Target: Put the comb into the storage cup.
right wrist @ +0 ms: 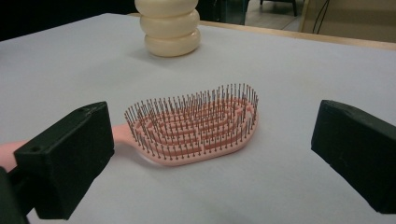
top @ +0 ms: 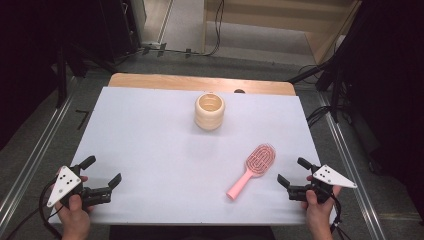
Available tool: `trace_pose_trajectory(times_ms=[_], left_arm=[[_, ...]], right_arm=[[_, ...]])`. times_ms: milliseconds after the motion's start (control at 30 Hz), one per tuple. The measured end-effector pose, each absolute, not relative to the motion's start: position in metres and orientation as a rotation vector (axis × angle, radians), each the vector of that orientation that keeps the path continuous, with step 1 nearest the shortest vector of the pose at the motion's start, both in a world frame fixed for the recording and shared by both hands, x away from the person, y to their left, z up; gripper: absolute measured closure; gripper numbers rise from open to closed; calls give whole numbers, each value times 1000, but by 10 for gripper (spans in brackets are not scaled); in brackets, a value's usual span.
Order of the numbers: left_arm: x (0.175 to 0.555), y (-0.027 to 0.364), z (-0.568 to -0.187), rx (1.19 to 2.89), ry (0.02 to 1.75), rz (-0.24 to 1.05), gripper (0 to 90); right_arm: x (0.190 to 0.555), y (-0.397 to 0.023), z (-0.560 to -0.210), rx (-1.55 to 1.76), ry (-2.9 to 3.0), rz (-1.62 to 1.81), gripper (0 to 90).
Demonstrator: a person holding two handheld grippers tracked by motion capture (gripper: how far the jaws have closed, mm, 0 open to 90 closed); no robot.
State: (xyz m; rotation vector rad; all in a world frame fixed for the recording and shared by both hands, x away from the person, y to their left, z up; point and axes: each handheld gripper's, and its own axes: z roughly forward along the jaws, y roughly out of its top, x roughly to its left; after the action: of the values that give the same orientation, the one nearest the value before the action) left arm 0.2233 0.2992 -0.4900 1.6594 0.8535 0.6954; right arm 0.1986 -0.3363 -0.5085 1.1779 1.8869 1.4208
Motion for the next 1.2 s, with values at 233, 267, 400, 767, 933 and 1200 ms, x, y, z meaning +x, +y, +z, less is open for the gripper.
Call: trace_pose_trajectory(times_ms=[233, 267, 400, 767, 933, 1200], left_arm=[[224, 298, -491, 1670, 856, 692, 0], [224, 298, -491, 1672, 858, 693, 0], [225, 298, -491, 1678, 861, 691, 0], [226, 297, -491, 1681, 859, 687, 0], [226, 296, -491, 1690, 852, 686, 0], [226, 294, -491, 1701, 841, 687, 0]], right_arm=[[196, -327, -497, 1108, 1950, 1450, 163], [196, -324, -495, 1092, 1975, 1450, 196], [195, -309, -490, 1084, 2066, 1379, 398], [188, -280, -480, 856, 2325, 1297, 730], [187, -265, -484, 734, 2451, 1241, 864], [189, -239, -490, 605, 2583, 1158, 880]])
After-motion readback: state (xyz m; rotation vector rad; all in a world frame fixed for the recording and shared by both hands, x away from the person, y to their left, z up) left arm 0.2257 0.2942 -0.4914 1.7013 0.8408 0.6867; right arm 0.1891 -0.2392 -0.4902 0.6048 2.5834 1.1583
